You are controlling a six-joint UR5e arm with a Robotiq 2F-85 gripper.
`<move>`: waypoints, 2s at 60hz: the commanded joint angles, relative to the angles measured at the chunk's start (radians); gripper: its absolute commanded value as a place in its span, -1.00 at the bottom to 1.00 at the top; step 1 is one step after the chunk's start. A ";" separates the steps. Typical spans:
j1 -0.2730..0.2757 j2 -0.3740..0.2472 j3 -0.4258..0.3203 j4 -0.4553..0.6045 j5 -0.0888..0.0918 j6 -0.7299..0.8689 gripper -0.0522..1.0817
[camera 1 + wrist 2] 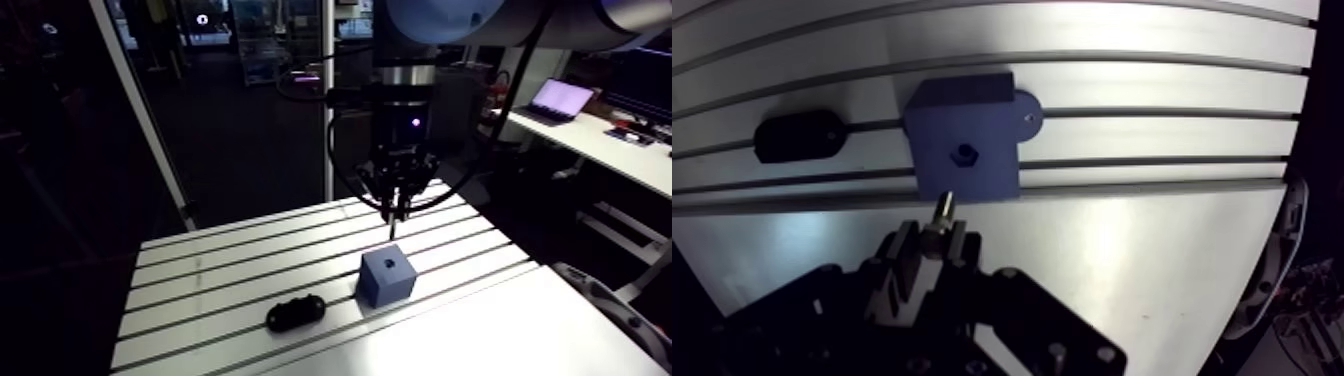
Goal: Pick up the M10 bolt and insert it into the hex recess until seated.
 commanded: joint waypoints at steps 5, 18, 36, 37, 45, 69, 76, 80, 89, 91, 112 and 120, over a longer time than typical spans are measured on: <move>0.000 0.006 0.020 -0.002 -0.003 0.004 0.96; 0.000 0.007 0.030 -0.017 -0.001 0.004 0.96; -0.002 0.033 0.058 -0.081 -0.004 -0.002 0.97; -0.002 0.033 0.058 -0.083 -0.004 -0.002 0.97; -0.002 0.035 0.061 -0.086 -0.002 -0.001 0.97; -0.003 0.035 0.072 -0.088 -0.001 -0.005 0.98; -0.005 0.035 0.079 -0.108 -0.001 -0.004 0.98; -0.005 0.035 0.086 -0.143 -0.003 -0.013 0.98; -0.005 0.035 0.089 -0.160 -0.002 -0.015 0.98; -0.005 0.035 0.090 -0.160 -0.002 -0.015 0.98; -0.011 0.050 0.088 -0.140 0.004 -0.015 0.98; -0.011 0.050 0.082 -0.132 0.004 -0.015 0.99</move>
